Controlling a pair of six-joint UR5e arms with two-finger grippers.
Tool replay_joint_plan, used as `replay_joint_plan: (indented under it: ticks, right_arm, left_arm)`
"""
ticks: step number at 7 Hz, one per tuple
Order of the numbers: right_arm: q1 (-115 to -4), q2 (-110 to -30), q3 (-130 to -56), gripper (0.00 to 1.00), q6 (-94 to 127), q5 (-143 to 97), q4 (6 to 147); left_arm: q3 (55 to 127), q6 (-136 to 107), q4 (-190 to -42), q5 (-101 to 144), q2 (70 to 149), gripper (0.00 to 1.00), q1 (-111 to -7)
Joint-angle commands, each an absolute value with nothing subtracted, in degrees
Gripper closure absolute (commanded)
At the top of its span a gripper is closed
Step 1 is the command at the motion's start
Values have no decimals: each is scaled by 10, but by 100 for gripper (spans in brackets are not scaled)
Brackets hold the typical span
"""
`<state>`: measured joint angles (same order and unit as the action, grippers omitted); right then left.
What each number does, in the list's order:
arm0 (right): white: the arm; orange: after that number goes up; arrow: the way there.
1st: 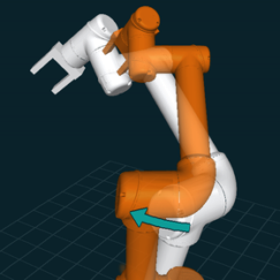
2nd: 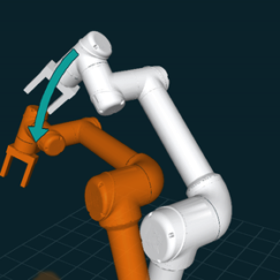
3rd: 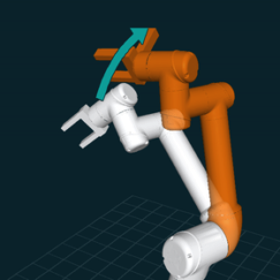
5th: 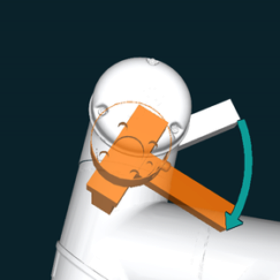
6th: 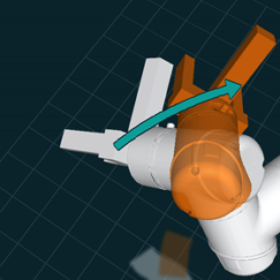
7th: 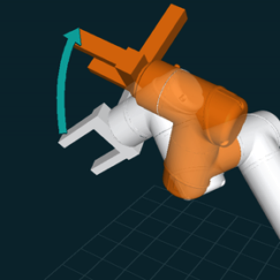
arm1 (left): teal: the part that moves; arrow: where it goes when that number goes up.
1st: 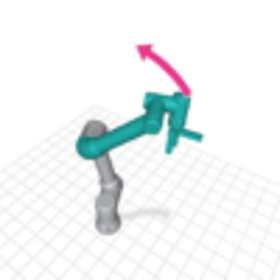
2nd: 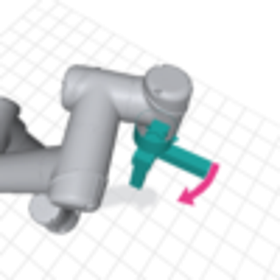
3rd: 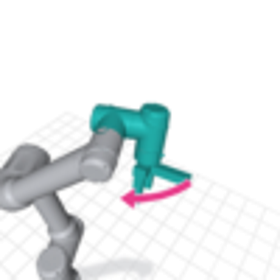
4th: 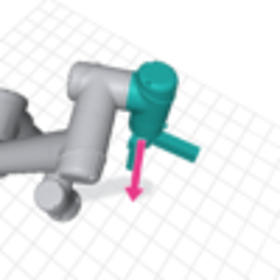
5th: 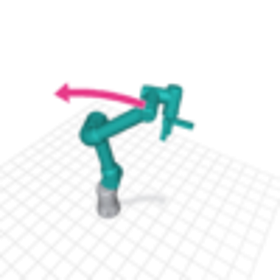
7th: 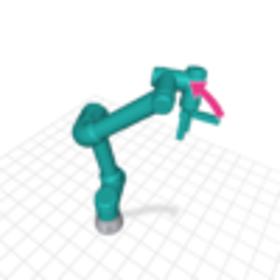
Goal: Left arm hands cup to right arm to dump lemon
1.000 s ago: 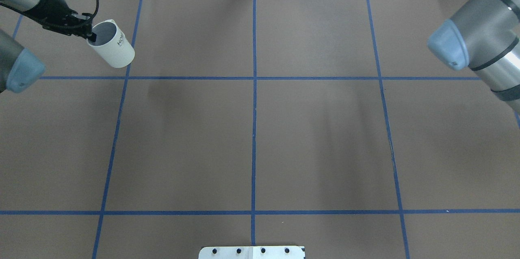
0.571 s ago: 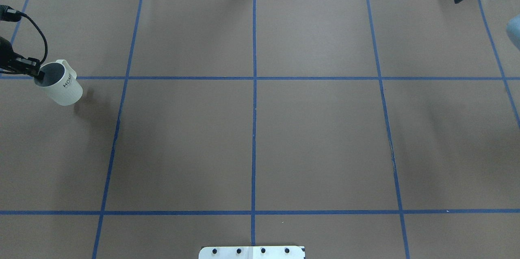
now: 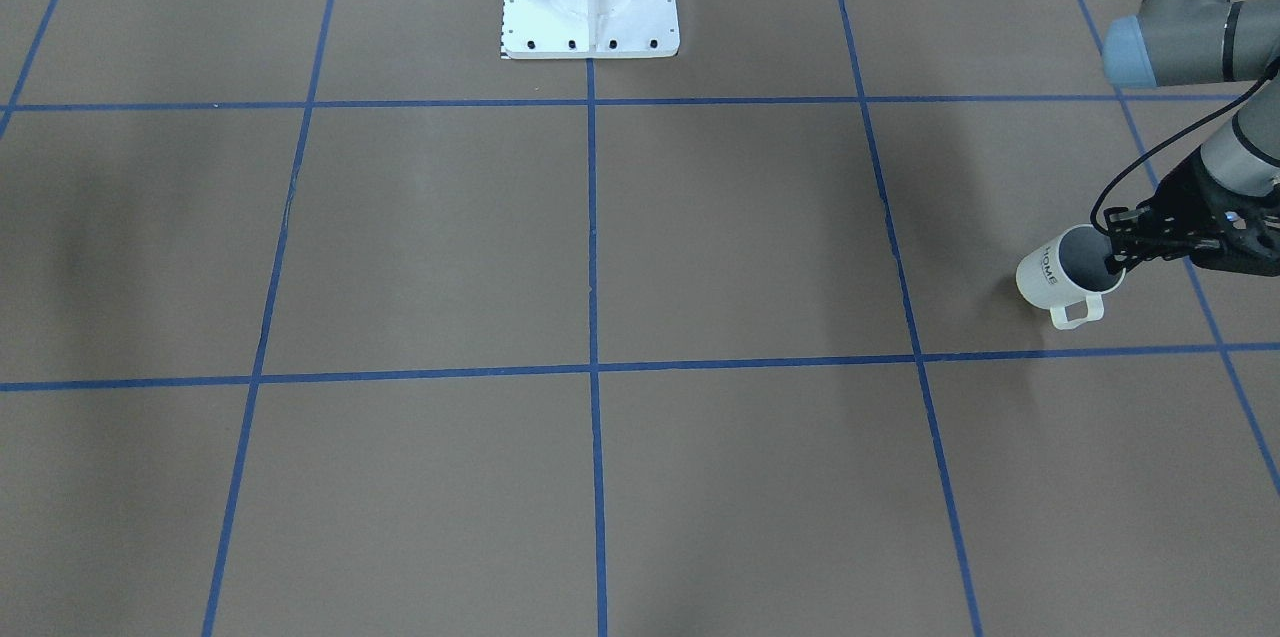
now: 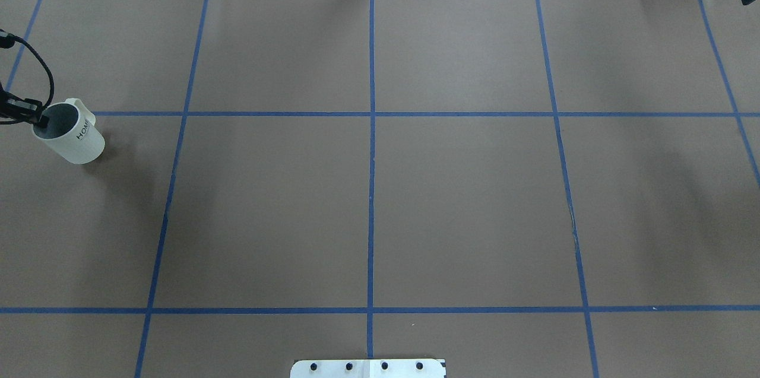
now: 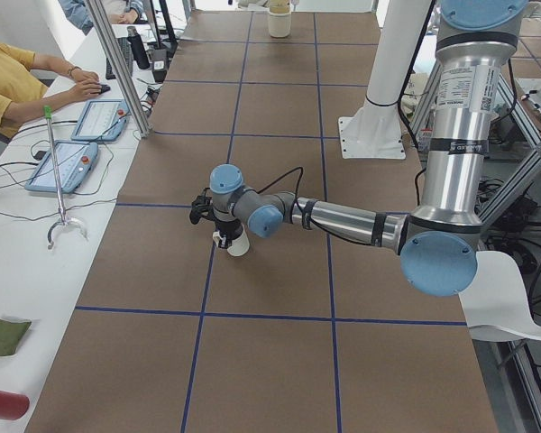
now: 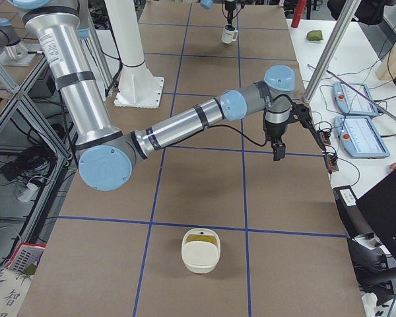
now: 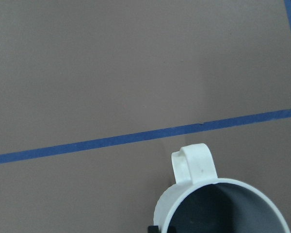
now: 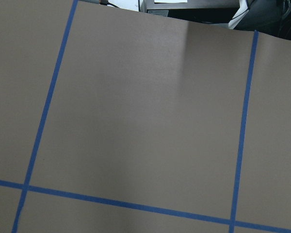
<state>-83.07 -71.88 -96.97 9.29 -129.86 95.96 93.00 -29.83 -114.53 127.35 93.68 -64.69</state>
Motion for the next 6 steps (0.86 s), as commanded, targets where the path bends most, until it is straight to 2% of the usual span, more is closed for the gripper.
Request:
replay_joint_plan:
  ticks: [1, 3, 6]
  right_arm:
    - [-836, -745, -972, 0, 97, -1300, 957]
    - [-835, -744, -962, 0, 93, -1294, 958]
    - [-828, -745, -906, 0, 20, -1267, 958]
  left_arm:
    - [932, -297, -1146, 1272, 933, 0, -647]
    - [944, -257, -1137, 1275, 935, 0, -665]
    - [945, -44, -1008, 1283, 938, 0, -789]
